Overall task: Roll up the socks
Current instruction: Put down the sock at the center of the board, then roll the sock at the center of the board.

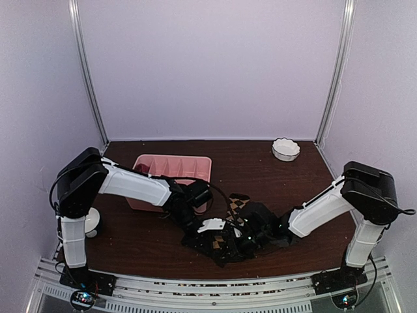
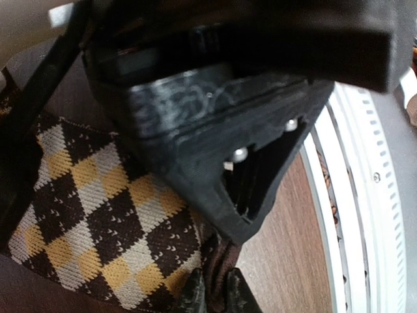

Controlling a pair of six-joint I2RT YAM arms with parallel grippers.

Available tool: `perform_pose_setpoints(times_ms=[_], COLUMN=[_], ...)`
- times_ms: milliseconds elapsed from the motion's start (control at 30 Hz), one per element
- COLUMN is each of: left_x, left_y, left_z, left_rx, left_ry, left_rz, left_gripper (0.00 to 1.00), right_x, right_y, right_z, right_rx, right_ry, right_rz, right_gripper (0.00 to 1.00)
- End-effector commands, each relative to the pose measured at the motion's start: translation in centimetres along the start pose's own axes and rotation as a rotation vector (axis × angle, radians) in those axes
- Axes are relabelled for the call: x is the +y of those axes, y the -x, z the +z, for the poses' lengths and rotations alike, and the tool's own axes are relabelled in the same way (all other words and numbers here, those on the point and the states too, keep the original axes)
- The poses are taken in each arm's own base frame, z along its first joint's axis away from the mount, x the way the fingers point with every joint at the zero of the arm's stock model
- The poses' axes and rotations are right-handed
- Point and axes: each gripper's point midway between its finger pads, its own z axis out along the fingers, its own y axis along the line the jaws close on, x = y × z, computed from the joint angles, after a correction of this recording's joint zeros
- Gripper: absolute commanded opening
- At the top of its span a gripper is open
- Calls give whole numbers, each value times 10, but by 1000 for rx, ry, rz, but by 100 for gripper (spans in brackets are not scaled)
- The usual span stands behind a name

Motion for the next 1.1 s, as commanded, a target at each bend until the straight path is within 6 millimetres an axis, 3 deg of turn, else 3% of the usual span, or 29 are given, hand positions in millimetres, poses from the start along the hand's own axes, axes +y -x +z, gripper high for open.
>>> perform_pose_setpoints(times_ms=[0, 33, 133, 300, 367, 600, 733, 800, 933, 1067], left_x=[11, 14, 23, 28, 28, 25, 30, 31, 33, 35], left_y=[-8, -9, -12, -15, -17, -13, -12, -13, -12, -12], left_z=[9, 8, 5, 1, 2, 2, 2, 4, 7, 8], left_rx=[10, 4, -27, -66, -69, -60, -35, -22, -14, -5], left_ry=[34, 46, 46, -29, -55, -102, -101, -105, -124, -129], left_rz=[-55, -73, -160, -299, -338, -425, -468, -501, -565, -597], left_gripper=[2, 0, 0, 0, 0, 0, 0, 0, 0, 0], right_x=[11, 12, 20, 14, 13, -4, -13, -5, 17, 26], right_y=[5, 5, 7, 2, -2, -14, -8, -12, -20, -11], right_z=[-5, -6, -12, -20, -23, -49, -80, -89, -86, -76], right_rx=[-35, -42, -80, -133, -148, -282, -462, -518, -576, -600], right_ry=[63, 73, 125, 117, 100, -157, -416, -471, -505, -558], right_rz=[-14, -13, -15, -40, -68, -318, -532, -674, -902, -970], right_gripper=[0, 0, 16, 60, 68, 69, 64, 62, 62, 54])
